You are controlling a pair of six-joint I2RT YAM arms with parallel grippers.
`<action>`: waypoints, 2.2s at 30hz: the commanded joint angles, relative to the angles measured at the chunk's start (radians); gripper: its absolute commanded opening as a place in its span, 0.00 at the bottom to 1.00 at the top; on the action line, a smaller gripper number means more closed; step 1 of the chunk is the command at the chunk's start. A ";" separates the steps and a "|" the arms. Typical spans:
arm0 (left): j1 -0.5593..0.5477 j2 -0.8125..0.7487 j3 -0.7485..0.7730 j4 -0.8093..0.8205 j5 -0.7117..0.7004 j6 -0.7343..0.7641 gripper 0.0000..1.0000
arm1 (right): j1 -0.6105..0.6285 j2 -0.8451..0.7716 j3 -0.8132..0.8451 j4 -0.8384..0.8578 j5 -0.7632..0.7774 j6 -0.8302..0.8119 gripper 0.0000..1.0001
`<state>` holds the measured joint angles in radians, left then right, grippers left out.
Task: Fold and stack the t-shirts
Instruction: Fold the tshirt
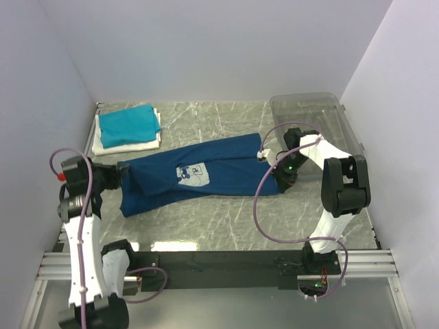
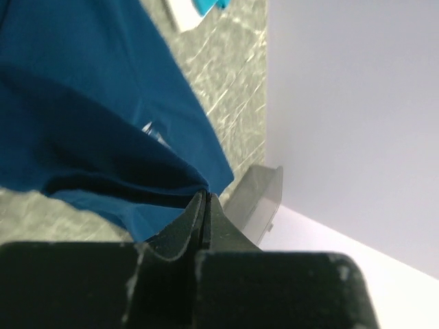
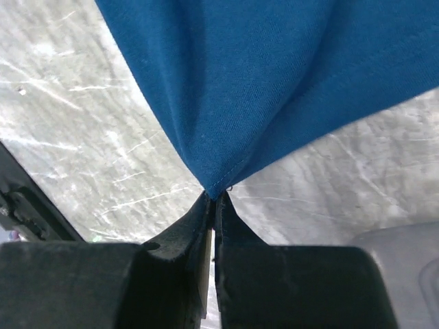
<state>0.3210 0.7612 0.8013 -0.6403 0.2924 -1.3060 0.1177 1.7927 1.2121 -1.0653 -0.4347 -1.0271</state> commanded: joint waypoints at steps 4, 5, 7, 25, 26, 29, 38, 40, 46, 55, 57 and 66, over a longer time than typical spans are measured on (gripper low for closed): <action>0.001 -0.131 -0.088 -0.134 0.031 -0.030 0.00 | -0.006 -0.070 0.007 0.145 0.050 0.091 0.36; 0.001 -0.140 -0.096 -0.148 0.031 -0.030 0.00 | -0.006 -0.088 0.006 0.160 0.063 0.099 0.45; 0.001 -0.166 -0.122 -0.148 0.031 -0.039 0.00 | -0.006 -0.114 0.010 0.194 0.076 0.114 0.49; 0.001 -0.152 -0.122 -0.130 0.039 -0.029 0.00 | 0.063 -0.233 -0.242 0.154 0.059 -0.274 0.45; 0.001 -0.149 -0.123 -0.128 0.040 -0.029 0.00 | 0.074 -0.231 -0.249 0.168 0.066 -0.259 0.45; 0.001 -0.148 -0.125 -0.127 0.039 -0.027 0.00 | 0.109 -0.222 -0.264 0.212 0.085 -0.228 0.46; 0.001 -0.160 -0.146 -0.121 0.042 -0.035 0.00 | 0.151 -0.170 -0.292 0.277 0.132 -0.202 0.46; 0.000 -0.161 -0.146 -0.122 0.042 -0.033 0.00 | 0.161 -0.161 -0.304 0.297 0.146 -0.189 0.46; 0.001 -0.158 -0.148 -0.119 0.037 -0.030 0.00 | 0.198 -0.151 -0.347 0.359 0.186 -0.157 0.42; 0.000 -0.152 -0.149 -0.111 0.031 -0.024 0.00 | 0.166 -0.203 -0.312 0.314 0.145 -0.134 0.00; 0.001 -0.142 -0.136 -0.114 0.022 -0.013 0.00 | 0.149 -0.208 -0.246 0.233 0.098 -0.126 0.00; 0.001 -0.076 -0.079 -0.084 0.007 0.013 0.00 | 0.099 -0.170 -0.016 -0.054 -0.087 -0.197 0.00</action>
<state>0.3210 0.6693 0.6685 -0.7803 0.3134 -1.3197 0.2249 1.6073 1.1263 -0.9829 -0.4206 -1.1973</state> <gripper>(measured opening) 0.012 0.010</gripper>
